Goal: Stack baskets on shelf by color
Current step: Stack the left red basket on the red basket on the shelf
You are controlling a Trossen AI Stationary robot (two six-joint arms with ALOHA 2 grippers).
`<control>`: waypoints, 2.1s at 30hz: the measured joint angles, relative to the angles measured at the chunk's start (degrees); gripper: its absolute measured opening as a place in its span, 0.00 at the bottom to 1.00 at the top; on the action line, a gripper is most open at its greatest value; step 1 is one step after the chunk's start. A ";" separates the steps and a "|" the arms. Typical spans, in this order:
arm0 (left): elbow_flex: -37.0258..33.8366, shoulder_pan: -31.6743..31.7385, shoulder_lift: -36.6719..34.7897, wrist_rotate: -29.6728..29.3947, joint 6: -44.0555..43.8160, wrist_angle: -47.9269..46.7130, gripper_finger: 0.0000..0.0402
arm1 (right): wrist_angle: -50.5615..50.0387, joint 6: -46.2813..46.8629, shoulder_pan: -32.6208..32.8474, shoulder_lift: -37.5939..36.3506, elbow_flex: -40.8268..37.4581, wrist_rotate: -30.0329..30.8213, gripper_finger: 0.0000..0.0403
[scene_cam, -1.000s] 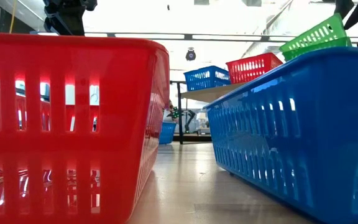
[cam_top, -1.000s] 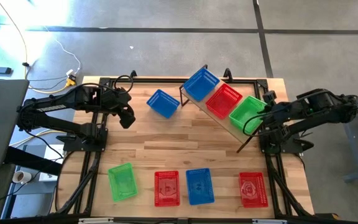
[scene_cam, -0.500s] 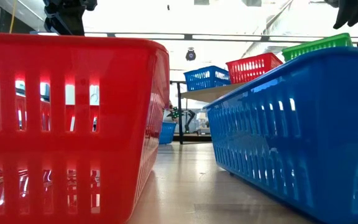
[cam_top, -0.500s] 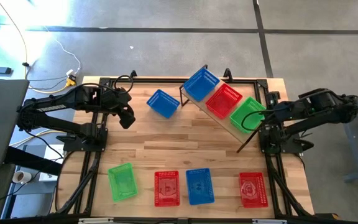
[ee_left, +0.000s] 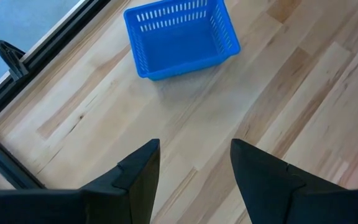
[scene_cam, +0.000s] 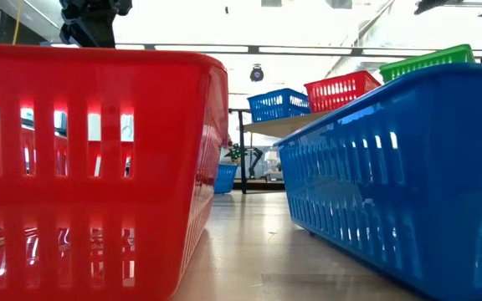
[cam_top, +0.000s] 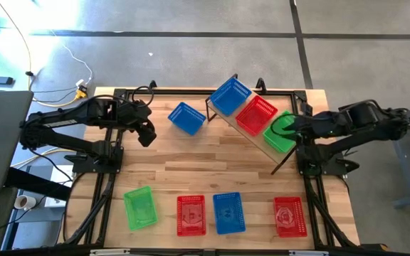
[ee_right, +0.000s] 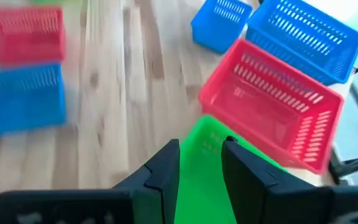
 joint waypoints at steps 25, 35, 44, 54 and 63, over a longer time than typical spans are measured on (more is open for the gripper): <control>0.02 -4.39 9.35 10.97 -11.98 9.70 0.46 | 16.81 46.97 0.04 9.78 0.02 -1.57 0.26; 0.02 -17.07 9.72 8.69 -27.30 9.85 0.46 | 16.84 51.37 0.04 13.14 0.00 -2.71 0.26; 0.00 -27.71 14.43 3.15 -43.09 11.32 0.46 | 16.84 49.33 0.04 13.30 0.00 -2.35 0.26; 0.00 -33.82 21.64 2.88 -52.04 17.68 0.46 | 16.81 46.02 0.04 13.30 0.00 -2.03 0.26; 0.00 -39.43 26.91 2.68 -60.30 21.13 0.46 | 16.80 45.97 0.05 13.30 0.00 -2.03 0.26</control>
